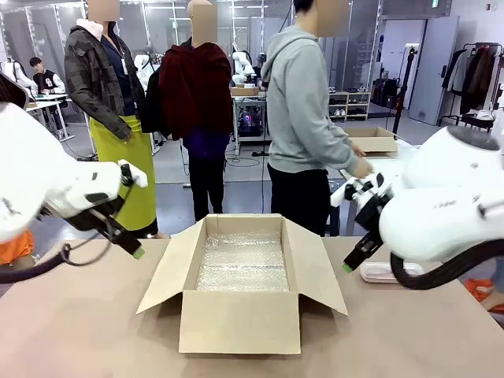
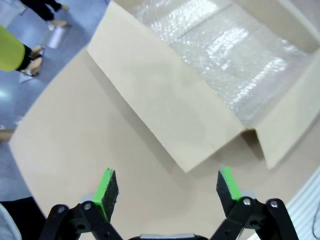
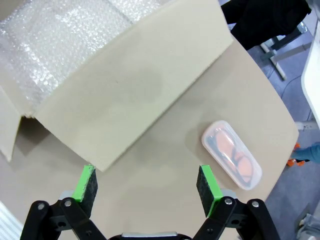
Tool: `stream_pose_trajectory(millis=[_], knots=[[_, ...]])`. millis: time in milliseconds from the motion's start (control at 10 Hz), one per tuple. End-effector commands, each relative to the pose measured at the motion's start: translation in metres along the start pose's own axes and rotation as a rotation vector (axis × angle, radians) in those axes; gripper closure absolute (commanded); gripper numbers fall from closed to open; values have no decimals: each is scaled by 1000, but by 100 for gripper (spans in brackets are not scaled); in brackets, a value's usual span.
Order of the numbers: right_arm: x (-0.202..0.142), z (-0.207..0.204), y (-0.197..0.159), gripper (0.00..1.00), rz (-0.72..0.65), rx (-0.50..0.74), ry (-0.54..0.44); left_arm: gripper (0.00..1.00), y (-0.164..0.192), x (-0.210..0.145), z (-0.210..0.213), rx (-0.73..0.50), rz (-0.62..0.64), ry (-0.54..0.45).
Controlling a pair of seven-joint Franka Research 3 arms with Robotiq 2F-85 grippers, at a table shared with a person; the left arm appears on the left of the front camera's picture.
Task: Pack the glasses set securely to prepare it for shipping.
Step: Place the Glasses case inside the Package Box.
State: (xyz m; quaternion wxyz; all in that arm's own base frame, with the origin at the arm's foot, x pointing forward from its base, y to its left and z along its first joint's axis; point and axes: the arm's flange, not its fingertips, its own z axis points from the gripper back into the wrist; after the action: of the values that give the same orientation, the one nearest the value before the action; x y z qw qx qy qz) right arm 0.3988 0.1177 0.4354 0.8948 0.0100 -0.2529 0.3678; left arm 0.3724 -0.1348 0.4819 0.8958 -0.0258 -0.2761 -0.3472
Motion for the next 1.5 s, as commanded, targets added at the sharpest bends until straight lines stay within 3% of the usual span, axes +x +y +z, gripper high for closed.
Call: stream_pose_trajectory(millis=[0,200,300,500,800,1000,1100,1400], knots=[[-4,25,-23,0,51,43,17,0,11,-7,54,-53,-48,-28],[-3,40,-46,0,161,88,58,0,8,-13,81,-109,-83,-64],[-2,42,-61,0,282,143,140,0,4,-17,94,-144,-100,-101],[-3,38,-97,0,533,255,196,0,-8,-31,121,-221,-173,-192],[-9,31,-127,0,615,382,251,0,-17,-37,135,-233,-196,-253],[-2,36,-123,0,566,282,171,0,-17,-37,131,-257,-195,-245],[-15,28,-126,0,592,358,248,0,-12,-15,147,-199,-179,-245],[-15,28,-126,0,592,358,248,0,-12,-15,147,-199,-179,-245]])
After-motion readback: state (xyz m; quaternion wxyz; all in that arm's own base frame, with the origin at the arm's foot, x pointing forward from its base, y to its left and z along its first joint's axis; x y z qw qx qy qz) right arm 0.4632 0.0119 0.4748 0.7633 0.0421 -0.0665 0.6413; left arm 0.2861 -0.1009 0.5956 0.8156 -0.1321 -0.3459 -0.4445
